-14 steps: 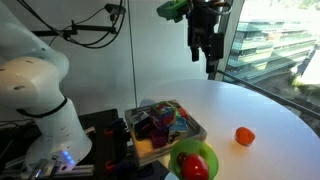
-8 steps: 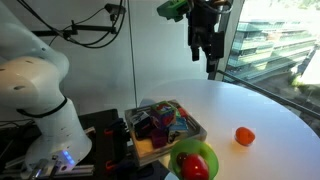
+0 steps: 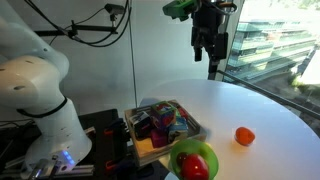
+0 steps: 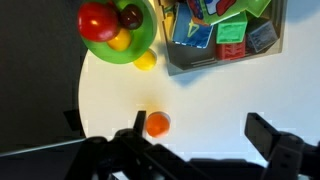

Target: Place the toy orange in the bowl

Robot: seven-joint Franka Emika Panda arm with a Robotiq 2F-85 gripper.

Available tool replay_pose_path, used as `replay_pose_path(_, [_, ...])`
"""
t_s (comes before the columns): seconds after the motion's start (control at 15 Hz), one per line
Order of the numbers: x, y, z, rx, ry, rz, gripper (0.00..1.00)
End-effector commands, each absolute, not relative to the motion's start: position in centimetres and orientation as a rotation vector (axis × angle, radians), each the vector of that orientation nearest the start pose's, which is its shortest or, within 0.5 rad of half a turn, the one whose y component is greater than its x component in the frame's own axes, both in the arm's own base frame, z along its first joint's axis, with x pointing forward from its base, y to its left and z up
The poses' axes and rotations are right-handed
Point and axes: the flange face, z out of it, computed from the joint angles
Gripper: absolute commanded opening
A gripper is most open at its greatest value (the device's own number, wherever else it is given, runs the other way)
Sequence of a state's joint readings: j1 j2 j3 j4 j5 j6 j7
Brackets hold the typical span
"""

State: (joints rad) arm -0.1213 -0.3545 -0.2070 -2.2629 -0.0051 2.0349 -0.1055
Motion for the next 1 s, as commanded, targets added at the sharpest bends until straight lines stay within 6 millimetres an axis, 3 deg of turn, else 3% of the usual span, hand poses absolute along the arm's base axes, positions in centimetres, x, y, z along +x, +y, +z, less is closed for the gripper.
replay_pose_path(0.0, [46.0, -15.7, 52.0, -3.054, 0.385, -0.132, 1.0])
replay_pose_path(0.53, [51.6, -15.3, 51.8, -3.041, 0.388, 0.059, 1.0])
replay_pose_path(0.93, [55.7, -15.5, 50.0, -3.058, 0.374, 0.097, 1.0])
